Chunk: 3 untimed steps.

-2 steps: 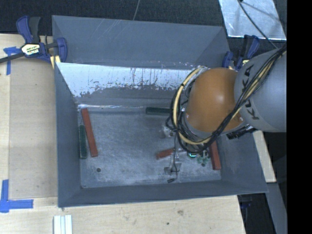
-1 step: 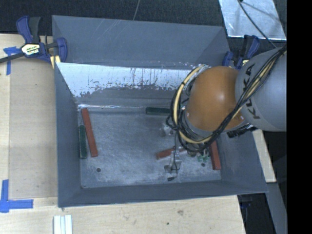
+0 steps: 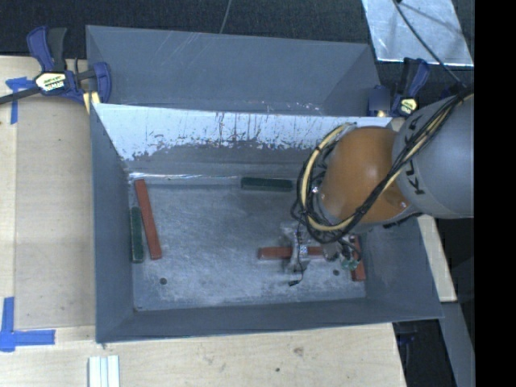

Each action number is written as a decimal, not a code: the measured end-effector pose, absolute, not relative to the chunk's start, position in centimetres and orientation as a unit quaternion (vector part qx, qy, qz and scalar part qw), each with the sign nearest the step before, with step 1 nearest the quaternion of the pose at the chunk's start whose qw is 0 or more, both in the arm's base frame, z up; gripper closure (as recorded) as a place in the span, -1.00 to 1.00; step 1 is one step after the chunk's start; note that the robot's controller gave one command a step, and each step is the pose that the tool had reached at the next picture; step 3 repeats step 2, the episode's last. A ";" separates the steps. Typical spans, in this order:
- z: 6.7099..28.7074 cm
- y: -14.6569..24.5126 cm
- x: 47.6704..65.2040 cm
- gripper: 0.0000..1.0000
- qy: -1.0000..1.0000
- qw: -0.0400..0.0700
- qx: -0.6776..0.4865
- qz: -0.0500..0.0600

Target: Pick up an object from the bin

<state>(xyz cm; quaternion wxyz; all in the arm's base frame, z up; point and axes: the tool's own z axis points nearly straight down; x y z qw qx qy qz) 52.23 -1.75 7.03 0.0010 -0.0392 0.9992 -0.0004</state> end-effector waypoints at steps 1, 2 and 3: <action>7.0 -1.7 52.2 1.00 0.999 0.001 -0.039 0.000; 25.3 -0.5 52.1 1.00 0.999 0.006 -0.039 0.000; 25.3 -0.5 52.1 1.00 0.999 0.006 -0.039 0.000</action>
Offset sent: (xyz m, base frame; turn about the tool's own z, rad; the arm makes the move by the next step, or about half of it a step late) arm -0.0043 0.0133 0.1785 0.0022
